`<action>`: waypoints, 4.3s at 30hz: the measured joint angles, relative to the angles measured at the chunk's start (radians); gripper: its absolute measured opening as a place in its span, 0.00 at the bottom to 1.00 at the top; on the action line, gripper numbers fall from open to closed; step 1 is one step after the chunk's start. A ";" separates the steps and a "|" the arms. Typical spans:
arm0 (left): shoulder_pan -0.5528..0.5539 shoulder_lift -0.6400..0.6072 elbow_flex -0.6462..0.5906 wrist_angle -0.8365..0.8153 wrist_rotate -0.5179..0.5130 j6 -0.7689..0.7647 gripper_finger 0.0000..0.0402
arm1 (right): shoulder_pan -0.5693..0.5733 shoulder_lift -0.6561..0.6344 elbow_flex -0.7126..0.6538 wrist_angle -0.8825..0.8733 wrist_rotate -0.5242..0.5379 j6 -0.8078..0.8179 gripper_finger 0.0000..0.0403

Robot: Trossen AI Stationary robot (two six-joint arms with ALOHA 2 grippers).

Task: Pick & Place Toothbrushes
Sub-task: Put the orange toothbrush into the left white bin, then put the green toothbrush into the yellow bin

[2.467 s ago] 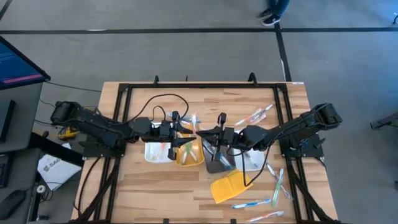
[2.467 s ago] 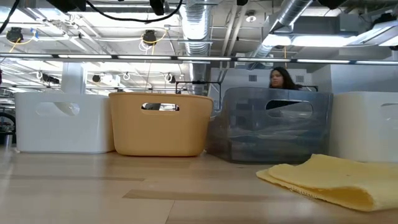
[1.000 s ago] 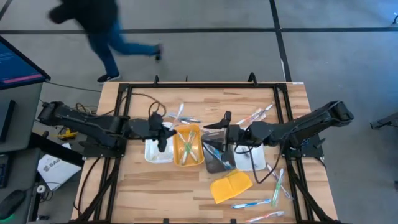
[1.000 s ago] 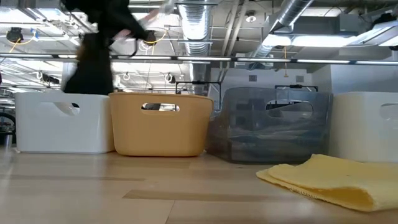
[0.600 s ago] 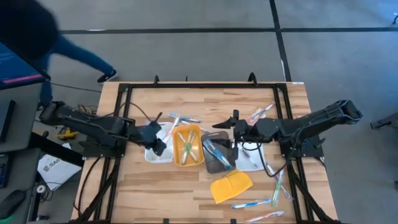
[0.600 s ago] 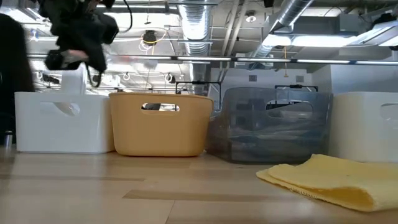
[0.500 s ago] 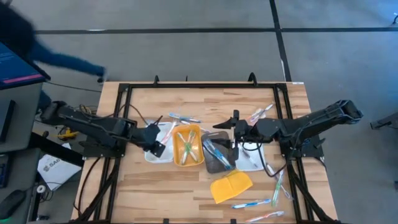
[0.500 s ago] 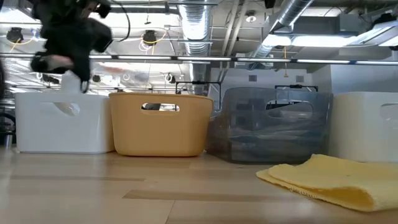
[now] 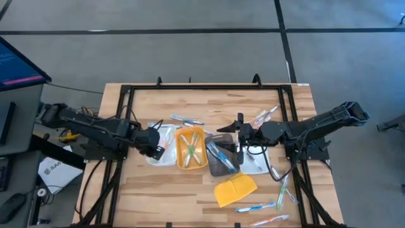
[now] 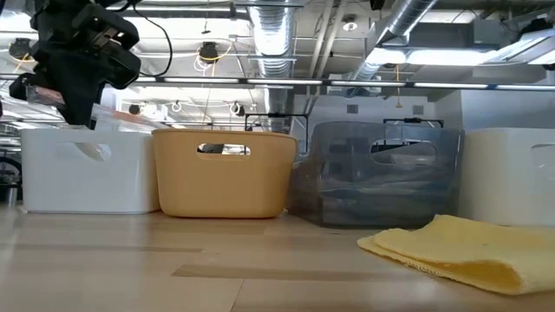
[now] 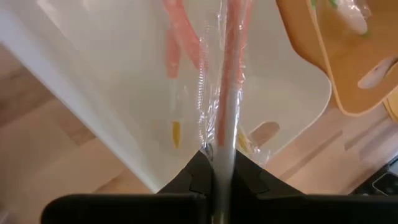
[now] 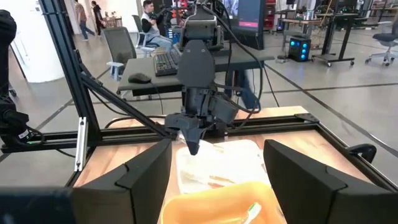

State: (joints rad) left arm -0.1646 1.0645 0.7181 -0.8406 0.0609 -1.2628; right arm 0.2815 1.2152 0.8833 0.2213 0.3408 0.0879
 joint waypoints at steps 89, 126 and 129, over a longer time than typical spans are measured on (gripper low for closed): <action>-0.218 -0.097 -0.001 0.584 -0.316 0.447 0.00 | 0.454 -0.227 0.000 -1.051 -0.030 0.897 0.62; -0.471 0.079 -0.001 0.770 -0.456 0.445 0.00 | 0.727 0.344 -0.022 -1.061 -0.482 1.772 0.44; -0.477 0.079 -0.005 0.777 -0.483 0.449 0.00 | 0.738 0.363 -0.022 -1.032 -0.489 1.772 0.43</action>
State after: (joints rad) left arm -0.6418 1.1433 0.7127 -0.0634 -0.4223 -0.8141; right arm 1.0194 1.5786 0.8616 -0.8108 -0.1483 1.8595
